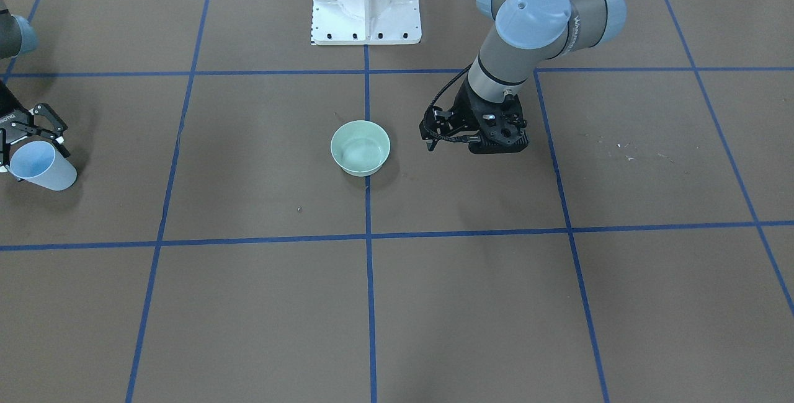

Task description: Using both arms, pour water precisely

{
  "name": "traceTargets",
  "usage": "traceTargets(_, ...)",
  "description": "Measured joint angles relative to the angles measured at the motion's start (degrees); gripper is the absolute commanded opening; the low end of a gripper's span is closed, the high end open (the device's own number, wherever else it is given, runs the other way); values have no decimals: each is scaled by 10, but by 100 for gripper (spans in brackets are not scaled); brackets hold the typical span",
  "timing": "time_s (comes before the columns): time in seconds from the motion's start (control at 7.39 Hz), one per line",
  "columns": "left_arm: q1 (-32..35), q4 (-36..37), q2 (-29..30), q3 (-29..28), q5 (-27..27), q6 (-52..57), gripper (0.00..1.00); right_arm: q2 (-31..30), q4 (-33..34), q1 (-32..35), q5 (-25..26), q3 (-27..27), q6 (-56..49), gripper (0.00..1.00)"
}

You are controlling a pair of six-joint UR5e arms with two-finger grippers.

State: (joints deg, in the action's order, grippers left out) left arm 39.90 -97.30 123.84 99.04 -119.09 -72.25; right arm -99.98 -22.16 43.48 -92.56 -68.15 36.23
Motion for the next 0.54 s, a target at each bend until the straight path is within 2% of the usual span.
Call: traceTargets(0.54,0,0,0,2,0,-1,99,12,-34,-18,28,27,2,90)
